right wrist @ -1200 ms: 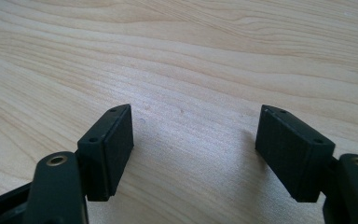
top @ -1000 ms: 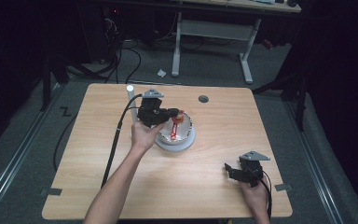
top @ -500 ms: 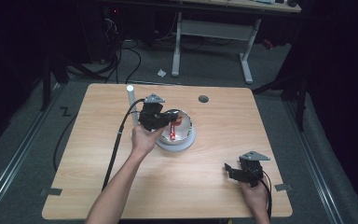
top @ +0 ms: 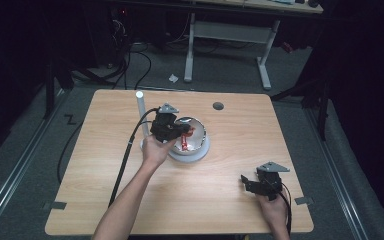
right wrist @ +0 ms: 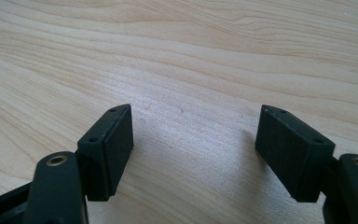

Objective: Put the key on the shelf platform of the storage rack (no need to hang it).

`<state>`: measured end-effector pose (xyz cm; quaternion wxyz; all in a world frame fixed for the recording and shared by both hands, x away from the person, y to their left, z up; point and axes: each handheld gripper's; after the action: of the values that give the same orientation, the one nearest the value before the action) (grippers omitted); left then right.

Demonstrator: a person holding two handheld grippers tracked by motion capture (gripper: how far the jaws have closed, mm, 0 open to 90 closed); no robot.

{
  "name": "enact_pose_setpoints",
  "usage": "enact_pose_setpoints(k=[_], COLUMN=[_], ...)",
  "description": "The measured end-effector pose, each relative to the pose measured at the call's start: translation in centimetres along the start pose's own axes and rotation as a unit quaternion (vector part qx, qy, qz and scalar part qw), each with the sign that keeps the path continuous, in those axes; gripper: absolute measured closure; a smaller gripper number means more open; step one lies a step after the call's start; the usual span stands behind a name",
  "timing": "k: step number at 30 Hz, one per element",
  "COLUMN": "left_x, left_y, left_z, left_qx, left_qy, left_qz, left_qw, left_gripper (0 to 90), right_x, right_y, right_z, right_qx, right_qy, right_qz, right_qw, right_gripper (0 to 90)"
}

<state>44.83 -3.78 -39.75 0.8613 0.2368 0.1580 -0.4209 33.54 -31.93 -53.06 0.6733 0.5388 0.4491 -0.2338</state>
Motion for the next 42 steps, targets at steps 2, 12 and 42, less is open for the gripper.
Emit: enact_pose_setpoints(k=[2,12,42], left_x=[0.2,1.6,1.6], left_y=[-0.3,-0.3,-0.6], left_z=[-0.1,-2.2,-3.9], left_qx=[0.006,-0.002,-0.005], left_qy=[0.005,0.017,0.043], left_qz=[0.001,-0.005,0.006], left_qw=[1.0000,0.9998,0.9991], left_gripper=[88.6,88.6,68.3], right_x=[0.0,0.0,0.0], right_y=[0.0,0.0,0.0], right_z=[0.0,0.0,0.0], right_qx=[0.000,-0.001,0.000], right_qy=[0.000,0.000,0.000], right_qz=[0.000,0.000,0.000], right_qw=[1.0000,1.0000,1.0000], right_gripper=[28.0,28.0,28.0])
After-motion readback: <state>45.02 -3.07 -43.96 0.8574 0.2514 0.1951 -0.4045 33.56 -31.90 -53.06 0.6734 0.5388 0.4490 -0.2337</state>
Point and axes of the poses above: each handheld gripper's, and its own axes: x roughly forward along the jaws, y roughly out of its top, z roughly to its right, and after that the axes turned 15 degrees about -z, right-handed
